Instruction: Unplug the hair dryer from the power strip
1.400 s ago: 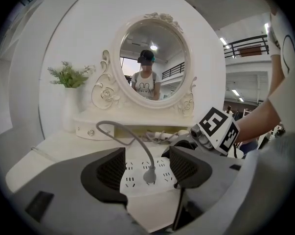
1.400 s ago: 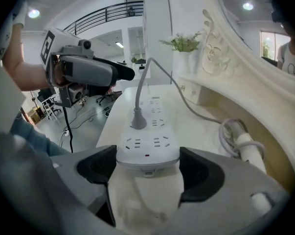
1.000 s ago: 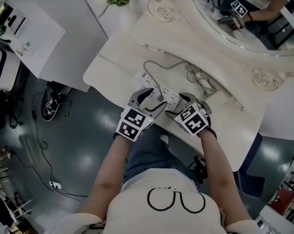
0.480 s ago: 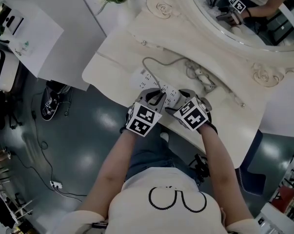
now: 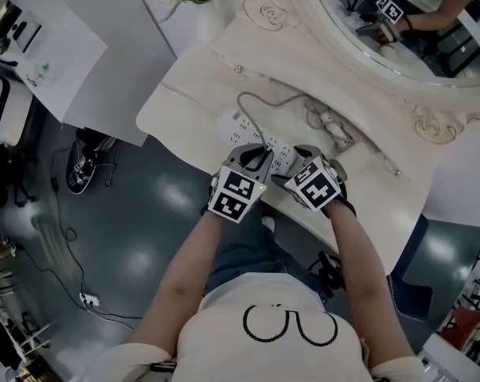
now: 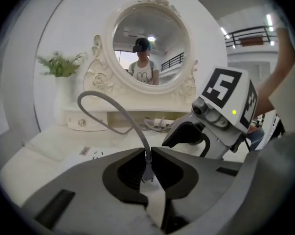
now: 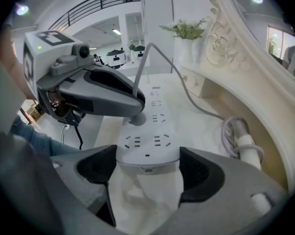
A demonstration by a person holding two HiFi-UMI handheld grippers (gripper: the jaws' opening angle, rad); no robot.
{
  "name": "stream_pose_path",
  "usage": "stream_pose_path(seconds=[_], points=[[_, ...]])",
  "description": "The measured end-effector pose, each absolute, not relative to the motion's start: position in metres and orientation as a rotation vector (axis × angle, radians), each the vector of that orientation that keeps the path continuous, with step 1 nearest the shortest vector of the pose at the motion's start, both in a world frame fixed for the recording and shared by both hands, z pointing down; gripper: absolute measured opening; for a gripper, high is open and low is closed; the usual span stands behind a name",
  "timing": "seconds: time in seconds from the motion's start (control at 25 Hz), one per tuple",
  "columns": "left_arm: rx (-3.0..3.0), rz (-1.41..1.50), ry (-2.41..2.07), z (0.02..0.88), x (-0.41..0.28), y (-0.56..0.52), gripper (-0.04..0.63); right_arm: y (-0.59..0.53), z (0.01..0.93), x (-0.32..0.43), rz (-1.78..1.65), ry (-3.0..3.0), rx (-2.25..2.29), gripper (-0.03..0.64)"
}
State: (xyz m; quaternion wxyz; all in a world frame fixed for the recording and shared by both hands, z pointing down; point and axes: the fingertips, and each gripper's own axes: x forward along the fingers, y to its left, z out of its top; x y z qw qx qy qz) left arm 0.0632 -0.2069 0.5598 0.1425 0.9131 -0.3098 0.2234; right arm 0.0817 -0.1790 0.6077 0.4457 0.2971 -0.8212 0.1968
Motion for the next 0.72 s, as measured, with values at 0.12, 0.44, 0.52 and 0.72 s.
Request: stream_pose_path(seconds=[0.12,0.44,0.52,0.72], points=[[2.583,0.57,-0.873,0.56,0.061,-0.2072,0.039,-0.1792,0.6072,0.0811,0.484,-2.035,0.724,0.399],[2.555,0.576,-0.912,0.5542,0.0624,-0.2092,0.04,-0.1808,0.6076,0.0827,0.492,-2.027,0.734,0.399],[2.634,0.675,-0.933,0.5578,0.0611,-0.207,0.037,-0.1814,0.6087,0.0829,0.487,-2.013,0.727,0.399],[2.442,0.448,-0.897,0.5547,0.0549,-0.213,0.04,-0.1815,0.6097,0.0826,0.477,-2.034,0.742,0.397]])
